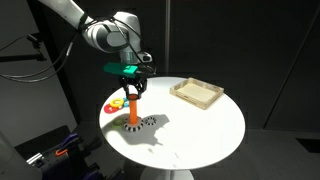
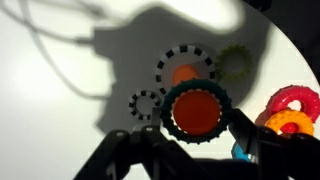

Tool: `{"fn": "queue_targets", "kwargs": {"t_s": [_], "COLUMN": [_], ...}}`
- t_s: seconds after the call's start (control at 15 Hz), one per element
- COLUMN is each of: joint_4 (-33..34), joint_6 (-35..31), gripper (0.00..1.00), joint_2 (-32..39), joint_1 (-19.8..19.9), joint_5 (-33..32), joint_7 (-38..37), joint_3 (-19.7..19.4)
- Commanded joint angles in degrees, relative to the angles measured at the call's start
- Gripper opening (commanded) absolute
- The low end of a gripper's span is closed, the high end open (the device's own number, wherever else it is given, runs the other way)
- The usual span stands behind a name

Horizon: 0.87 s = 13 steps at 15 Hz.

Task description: Put a ring on the stack tower

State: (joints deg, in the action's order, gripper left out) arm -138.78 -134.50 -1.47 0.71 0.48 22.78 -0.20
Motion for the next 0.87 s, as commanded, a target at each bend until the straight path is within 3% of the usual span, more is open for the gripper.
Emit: {"fn": "queue_targets", "kwargs": {"t_s": [0.0,0.07,0.27,0.8], "joint_4": [-1.61,-1.68,-1.74,-0.76], "joint_6": [-0.05,0.05,0.53,0.66], "gripper": [0.62,0.92,1.00,1.00], "joint_2": [-1.92,-1.95,-2.14,-0.55], "joint_1": [-0.29,-0.27,-0.26,-0.26], "joint_5": [0.15,0.22,0.47,0.42], "joint_7": [-0.42,-0.39,-0.36,-0.04], "joint_3": [-0.13,-0.15,-0.20,-0.25]}}
